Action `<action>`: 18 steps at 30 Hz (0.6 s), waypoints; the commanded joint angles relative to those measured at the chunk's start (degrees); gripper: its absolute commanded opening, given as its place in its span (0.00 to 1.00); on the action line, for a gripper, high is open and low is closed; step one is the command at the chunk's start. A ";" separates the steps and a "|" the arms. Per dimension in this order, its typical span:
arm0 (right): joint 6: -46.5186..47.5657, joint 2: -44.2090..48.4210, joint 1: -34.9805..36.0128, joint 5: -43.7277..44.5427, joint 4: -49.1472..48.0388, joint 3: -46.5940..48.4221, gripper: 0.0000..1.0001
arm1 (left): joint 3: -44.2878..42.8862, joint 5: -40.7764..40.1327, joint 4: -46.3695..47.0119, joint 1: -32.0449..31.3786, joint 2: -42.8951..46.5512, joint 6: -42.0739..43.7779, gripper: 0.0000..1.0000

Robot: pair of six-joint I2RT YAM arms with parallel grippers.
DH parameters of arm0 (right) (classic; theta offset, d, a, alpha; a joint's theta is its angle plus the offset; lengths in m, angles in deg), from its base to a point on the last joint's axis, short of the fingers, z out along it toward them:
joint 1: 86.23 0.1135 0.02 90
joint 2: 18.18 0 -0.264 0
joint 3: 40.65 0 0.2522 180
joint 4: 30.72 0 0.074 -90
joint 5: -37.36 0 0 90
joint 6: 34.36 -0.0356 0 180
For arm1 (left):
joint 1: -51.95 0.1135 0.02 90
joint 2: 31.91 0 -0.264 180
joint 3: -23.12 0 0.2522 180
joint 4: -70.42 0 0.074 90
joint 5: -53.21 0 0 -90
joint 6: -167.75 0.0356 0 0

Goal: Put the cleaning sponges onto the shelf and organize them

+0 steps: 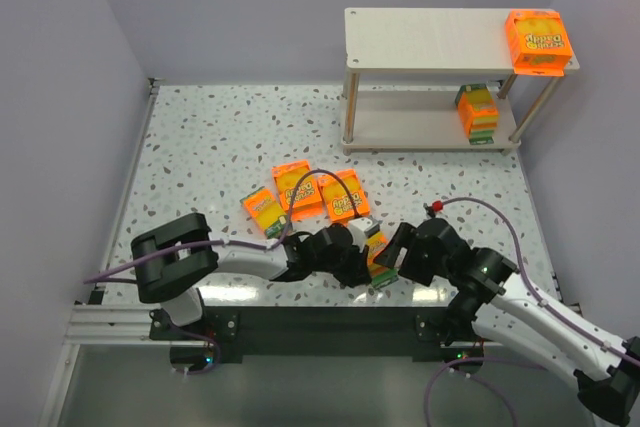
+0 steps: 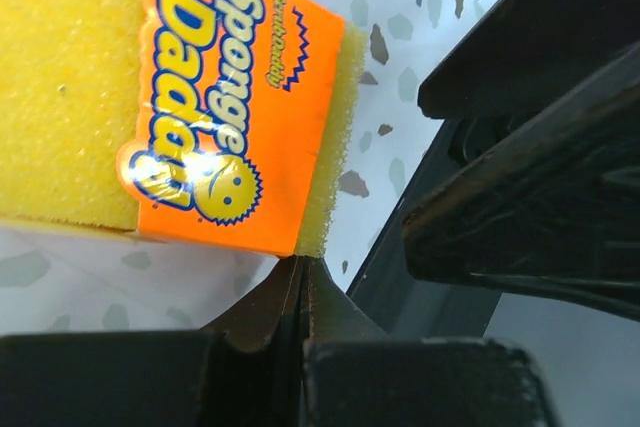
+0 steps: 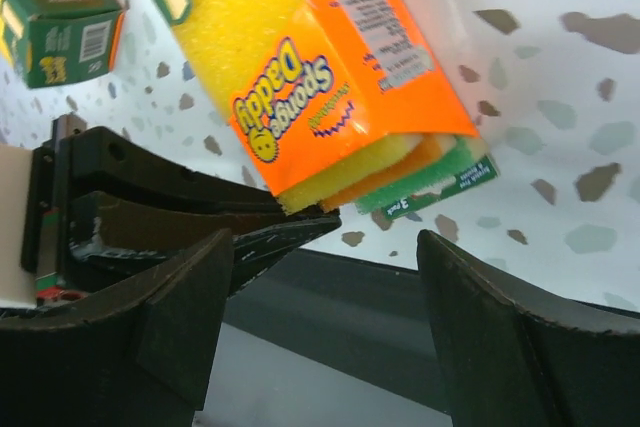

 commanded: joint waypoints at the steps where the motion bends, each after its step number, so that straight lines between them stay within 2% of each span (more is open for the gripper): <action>1: -3.61 2.58 0.01 6.23 6.50 1.35 0.78 | -4.31 0.58 5.63 -0.46 -1.85 -0.13 0.00; 6: -6.24 6.28 0.01 13.26 11.70 1.88 0.80 | -6.43 0.94 8.00 -0.46 -4.48 -0.13 0.00; 12: -10.20 7.78 -0.08 15.11 6.44 -1.45 0.80 | -8.54 2.08 9.94 -0.37 -6.95 0.05 0.00; 14: -11.60 7.78 -0.08 16.08 4.50 -2.43 0.79 | -8.10 2.16 9.77 -0.46 -6.08 -0.04 0.00; 18: -12.84 5.59 -0.08 16.43 -1.64 -4.45 0.77 | -3.72 -0.55 6.87 -0.46 2.51 -0.04 0.00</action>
